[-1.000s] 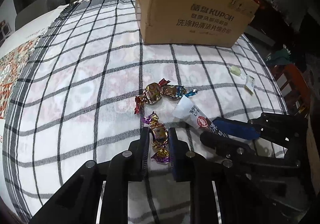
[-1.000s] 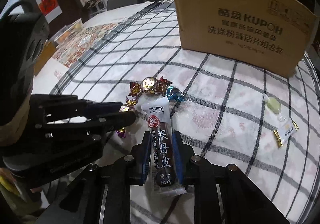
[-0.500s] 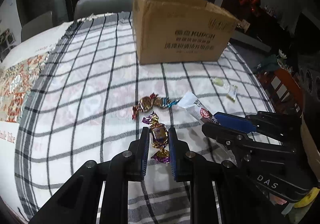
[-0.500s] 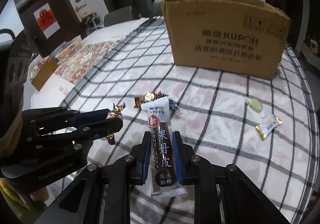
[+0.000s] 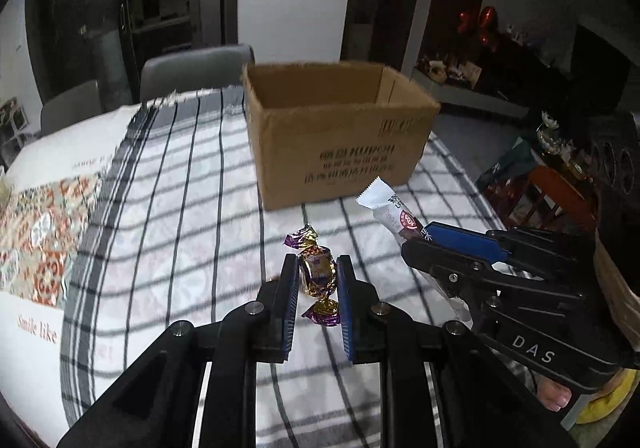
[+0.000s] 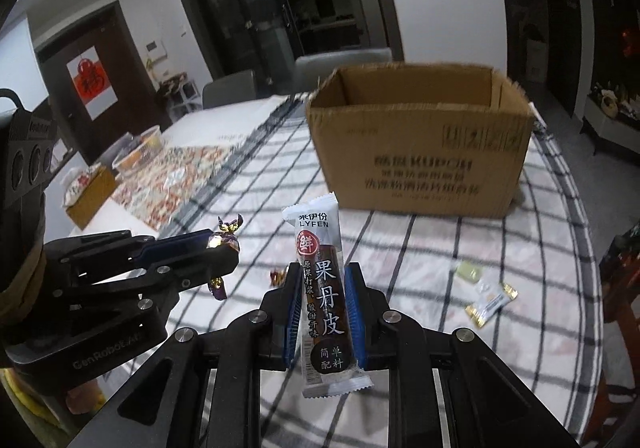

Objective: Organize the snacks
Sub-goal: 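Carry the stick packet and gold candy over the box with both tools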

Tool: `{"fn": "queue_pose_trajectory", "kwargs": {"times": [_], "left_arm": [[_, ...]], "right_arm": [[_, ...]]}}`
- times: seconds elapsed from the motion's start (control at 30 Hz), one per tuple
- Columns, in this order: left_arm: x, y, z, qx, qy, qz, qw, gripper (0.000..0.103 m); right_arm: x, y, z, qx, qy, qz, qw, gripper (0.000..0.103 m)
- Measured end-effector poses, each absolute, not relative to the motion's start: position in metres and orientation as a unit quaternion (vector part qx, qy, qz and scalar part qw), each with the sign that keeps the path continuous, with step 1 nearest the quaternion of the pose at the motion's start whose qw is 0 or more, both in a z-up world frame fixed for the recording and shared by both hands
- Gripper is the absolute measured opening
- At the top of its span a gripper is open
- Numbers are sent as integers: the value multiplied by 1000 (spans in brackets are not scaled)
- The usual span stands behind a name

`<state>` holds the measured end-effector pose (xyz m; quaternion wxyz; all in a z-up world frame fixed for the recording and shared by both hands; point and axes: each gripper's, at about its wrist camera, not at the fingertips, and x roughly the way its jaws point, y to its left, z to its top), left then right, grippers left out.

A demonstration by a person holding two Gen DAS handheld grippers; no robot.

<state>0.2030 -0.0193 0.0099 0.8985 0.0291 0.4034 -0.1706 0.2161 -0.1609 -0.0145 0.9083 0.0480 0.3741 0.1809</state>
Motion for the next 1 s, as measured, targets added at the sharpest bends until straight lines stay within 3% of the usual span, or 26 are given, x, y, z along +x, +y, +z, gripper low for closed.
{"fn": "queue_pose_trajectory", "kwargs": {"times": [0.4, 1.0], "left_arm": [[234, -37, 58, 38, 362, -193, 911, 20], [305, -61, 76, 64, 350, -203, 912, 20]], "right_arm": [[241, -176, 36, 52, 326, 171, 928, 23], [318, -211, 64, 46, 329, 133, 934, 23]]}}
